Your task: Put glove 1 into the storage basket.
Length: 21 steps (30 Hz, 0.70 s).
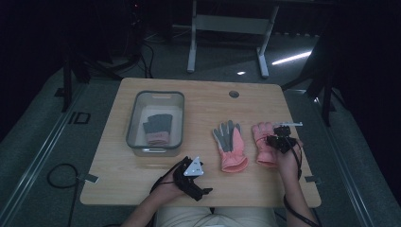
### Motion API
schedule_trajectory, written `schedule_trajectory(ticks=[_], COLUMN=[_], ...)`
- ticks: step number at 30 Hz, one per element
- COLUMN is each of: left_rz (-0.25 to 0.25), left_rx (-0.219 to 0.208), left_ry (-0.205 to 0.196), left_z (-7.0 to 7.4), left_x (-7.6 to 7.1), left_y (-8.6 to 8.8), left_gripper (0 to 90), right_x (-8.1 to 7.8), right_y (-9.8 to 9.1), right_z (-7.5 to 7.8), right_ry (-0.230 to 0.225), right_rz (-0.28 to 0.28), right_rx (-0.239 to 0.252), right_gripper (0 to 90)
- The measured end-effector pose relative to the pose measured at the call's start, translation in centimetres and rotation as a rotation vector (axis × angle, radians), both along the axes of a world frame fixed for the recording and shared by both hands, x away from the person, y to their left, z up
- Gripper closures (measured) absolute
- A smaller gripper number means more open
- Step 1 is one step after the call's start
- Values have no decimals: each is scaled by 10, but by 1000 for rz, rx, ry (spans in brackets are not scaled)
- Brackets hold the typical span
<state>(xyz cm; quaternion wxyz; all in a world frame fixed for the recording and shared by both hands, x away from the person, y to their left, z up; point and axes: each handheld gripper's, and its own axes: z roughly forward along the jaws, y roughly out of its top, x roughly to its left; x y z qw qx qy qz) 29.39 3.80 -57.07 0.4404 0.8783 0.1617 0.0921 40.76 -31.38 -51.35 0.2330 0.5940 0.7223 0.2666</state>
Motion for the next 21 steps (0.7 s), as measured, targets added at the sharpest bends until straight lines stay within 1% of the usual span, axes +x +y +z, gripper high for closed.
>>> schedule_trajectory(ticks=[2, 3, 4, 6, 9, 10, 12, 13, 14, 17, 19, 21], left_rz=[-6, -5, -6, -4, -6, -5, -4, -3, -4, -6, -21, -21], left_rx=[-1, -2, -2, -3, 0, 0, -1, -1, 0, 0, -2, -2], left_ry=[3, 4, 4, 3, 0, 1, 2, 3, 2, 1, -1, -1], left_z=[0, 0, 0, 0, 0, 0, 0, 0, 0, 0, 0, 0], left_x=[0, 0, 0, 0, 0, 0, 0, 0, 0, 0, -1, -1], left_y=[0, 0, 0, 0, 0, 0, 0, 0, 0, 0, 0, 0], left_gripper=[20, 20, 20, 20, 20, 20, 20, 20, 20, 20, 20, 20], right_x=[-2, -2, -3, -4, -6, -7, -7, -7, -7, -6, -8, -9], right_y=[-1, -1, -2, -3, -4, -4, -4, -4, -5, -5, -4, -1], right_z=[5, 6, 7, 8, 9, 8, 6, -1, -4, -14, -19, -21], right_ry=[-37, -46, -45, -44, -42, -43, -41, -32, -32, -35, -43, -50], right_rz=[47, 72, 95, 104, 118, 122, 125, 122, 121, 116, 112, 112], right_rx=[-34, -46, -55, -72, -72, -81, -78, -82, -81, -79, -84, -96], right_gripper=[719, 693, 675, 651, 613, 598, 596, 583, 582, 604, 678, 763])
